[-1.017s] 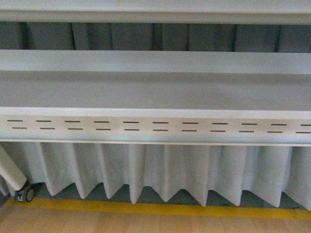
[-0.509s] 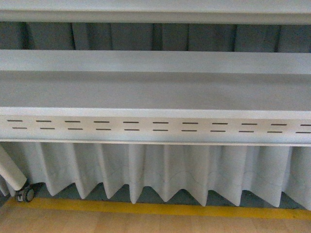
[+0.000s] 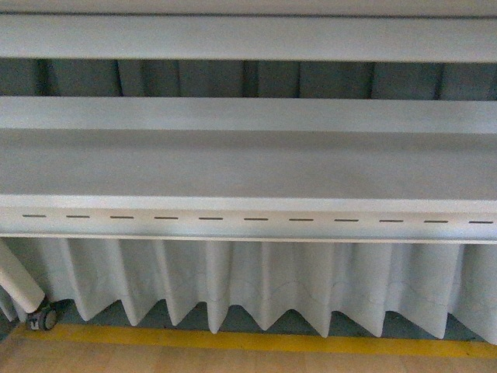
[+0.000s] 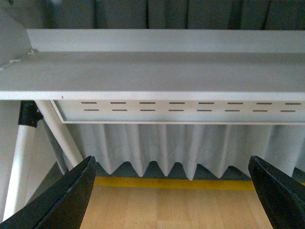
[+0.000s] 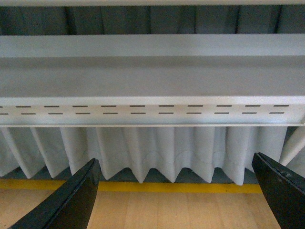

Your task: Wind up and store yellow beetle toy

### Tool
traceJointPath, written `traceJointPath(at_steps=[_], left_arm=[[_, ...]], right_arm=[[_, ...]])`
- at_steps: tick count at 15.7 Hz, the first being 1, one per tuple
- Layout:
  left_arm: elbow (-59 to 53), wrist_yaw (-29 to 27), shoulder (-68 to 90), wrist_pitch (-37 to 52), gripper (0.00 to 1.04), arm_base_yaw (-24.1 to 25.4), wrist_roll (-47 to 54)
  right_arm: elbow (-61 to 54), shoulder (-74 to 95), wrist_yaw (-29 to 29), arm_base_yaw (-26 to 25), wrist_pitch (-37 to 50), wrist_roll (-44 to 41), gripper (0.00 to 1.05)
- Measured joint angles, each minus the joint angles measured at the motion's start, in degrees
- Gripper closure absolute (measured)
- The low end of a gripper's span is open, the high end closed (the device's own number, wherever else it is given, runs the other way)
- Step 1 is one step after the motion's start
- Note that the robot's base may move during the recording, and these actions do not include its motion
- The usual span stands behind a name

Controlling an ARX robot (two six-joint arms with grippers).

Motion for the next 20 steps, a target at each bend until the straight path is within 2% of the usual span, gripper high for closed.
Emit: traceJointPath(at_steps=[20], left_arm=[[0.0,-0.11,0.0,0.28,0.07,0.0,-0.02]], right_arm=[[0.0,0.04,0.0,0.0,0.15,0.04,0.07]])
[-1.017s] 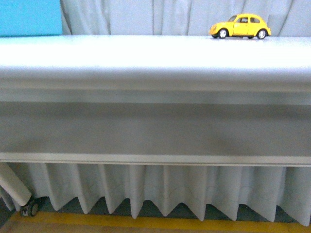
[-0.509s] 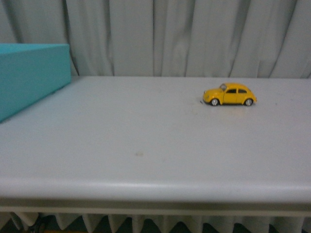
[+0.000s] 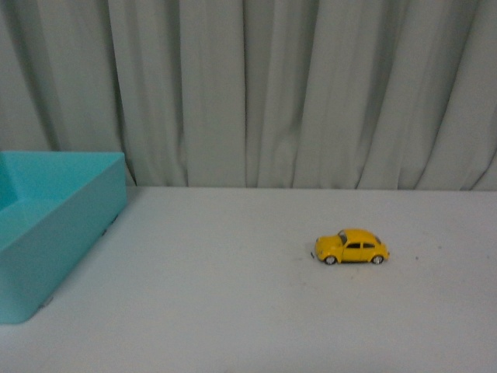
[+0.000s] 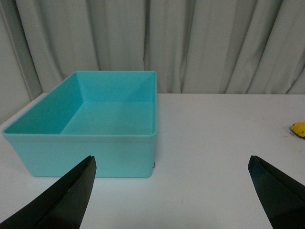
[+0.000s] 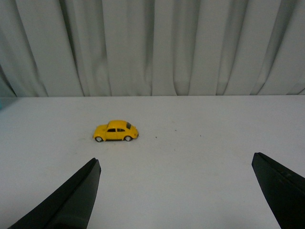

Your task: Wind up and store yellow beetle toy

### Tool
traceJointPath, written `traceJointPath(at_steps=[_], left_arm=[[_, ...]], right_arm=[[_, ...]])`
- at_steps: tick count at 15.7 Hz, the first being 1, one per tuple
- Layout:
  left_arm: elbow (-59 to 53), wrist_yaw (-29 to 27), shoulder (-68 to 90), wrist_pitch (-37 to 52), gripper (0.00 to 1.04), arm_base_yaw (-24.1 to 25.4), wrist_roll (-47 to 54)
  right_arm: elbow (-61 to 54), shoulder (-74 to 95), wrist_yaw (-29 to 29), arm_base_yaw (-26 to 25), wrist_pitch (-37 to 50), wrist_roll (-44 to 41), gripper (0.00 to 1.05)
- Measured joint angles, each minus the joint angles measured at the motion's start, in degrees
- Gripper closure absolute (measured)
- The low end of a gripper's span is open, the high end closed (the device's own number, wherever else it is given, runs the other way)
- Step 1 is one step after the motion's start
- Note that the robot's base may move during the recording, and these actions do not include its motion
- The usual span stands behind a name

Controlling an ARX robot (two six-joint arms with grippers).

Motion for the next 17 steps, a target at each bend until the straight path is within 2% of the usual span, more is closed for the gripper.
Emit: traceJointPath(at_steps=[17], left_arm=[[0.0,0.0,0.0,0.02,0.07,0.0,0.02]], right_arm=[[0.0,0.0,0.0,0.0,0.04,0.15,0.07]])
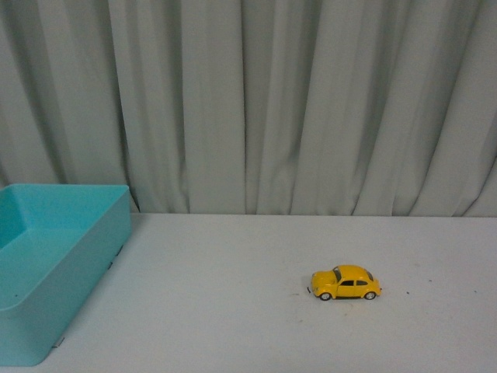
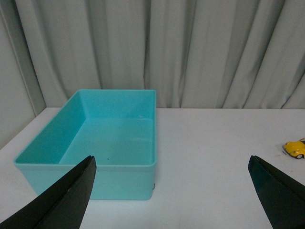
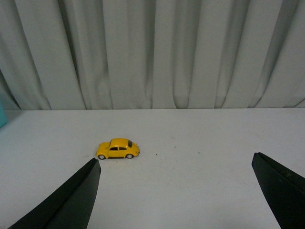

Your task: Wind up and store yellow beetle toy

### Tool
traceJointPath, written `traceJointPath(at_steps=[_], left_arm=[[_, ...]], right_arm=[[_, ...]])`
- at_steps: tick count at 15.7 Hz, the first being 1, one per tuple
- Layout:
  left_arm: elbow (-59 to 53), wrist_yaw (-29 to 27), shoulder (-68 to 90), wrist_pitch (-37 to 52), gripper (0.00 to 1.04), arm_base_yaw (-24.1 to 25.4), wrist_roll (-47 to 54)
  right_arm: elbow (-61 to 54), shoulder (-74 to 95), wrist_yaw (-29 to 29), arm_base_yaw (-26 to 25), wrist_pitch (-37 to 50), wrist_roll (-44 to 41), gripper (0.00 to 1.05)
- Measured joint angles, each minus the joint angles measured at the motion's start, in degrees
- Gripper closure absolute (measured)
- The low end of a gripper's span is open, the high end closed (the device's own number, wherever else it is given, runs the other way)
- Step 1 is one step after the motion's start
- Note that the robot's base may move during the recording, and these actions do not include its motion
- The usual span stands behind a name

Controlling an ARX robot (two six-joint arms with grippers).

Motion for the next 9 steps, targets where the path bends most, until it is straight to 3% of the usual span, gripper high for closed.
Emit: traceJointPath(at_steps=[9], left_arm=[[0.0,0.0,0.0,-0.11,0.07,0.0,0.0]], right_arm=[[0.0,0.0,0.04,0.0,-0.11,0.0,0.07]])
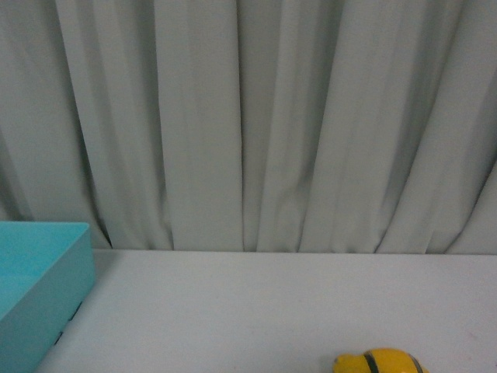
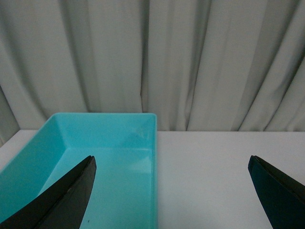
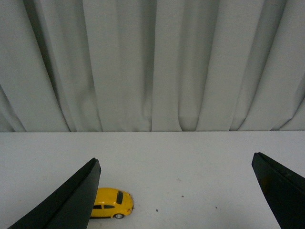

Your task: Wind up and store yellow beetle toy

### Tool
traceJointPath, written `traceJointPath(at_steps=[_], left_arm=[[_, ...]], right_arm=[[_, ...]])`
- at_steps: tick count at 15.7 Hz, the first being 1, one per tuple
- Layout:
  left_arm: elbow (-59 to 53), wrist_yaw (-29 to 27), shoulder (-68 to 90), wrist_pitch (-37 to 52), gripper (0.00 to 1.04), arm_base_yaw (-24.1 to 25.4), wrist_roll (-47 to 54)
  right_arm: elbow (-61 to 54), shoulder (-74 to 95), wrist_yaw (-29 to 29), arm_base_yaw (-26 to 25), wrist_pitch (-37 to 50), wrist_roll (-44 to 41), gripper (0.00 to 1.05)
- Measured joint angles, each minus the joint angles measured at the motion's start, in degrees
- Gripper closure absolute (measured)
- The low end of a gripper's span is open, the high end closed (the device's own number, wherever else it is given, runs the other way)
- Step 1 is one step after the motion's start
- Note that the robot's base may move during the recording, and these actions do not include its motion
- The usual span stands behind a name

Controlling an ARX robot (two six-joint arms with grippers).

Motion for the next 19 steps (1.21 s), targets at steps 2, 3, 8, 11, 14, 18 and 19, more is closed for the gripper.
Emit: traceJointPath(at_steps=[2,3,8,11,14,18,19], left_arm=[[0.0,-0.02,0.07,0.02,0.07,0.0,0.0],[0.0,0.0,0.04,0.07,0.07,0.0,0.0],[0.0,0.0,0.04,0.04,0.07,0.0,0.0],[0.0,0.0,0.04,0.04,0.07,0.0,0.0],[0.0,0.07,0.04,0.04,0.07,0.0,0.02],[0.0,0.15,0.02,0.07,0.07,0.0,0.0],[0.0,-0.07,0.04,0.02,0.07,0.0,0.0]], right_arm=[[0.0,0.04,-0.02,0.0,-0.02,0.0,0.07],[0.0,0.02,-0.04,0.0,0.02,0.0,0.07],[0.0,0.02,-0.04,0.0,0.04,0.0,0.07],[0.0,0.02,-0.04,0.0,0.04,0.0,0.07],[0.94,13.16,25.27,8.41,15.06,4.37,0.07],[11.47,50.03,9.38,-4.98,45.05,1.64,0.07],[16.48,56.89,1.9,-7.85,43.85,0.48,0.07]])
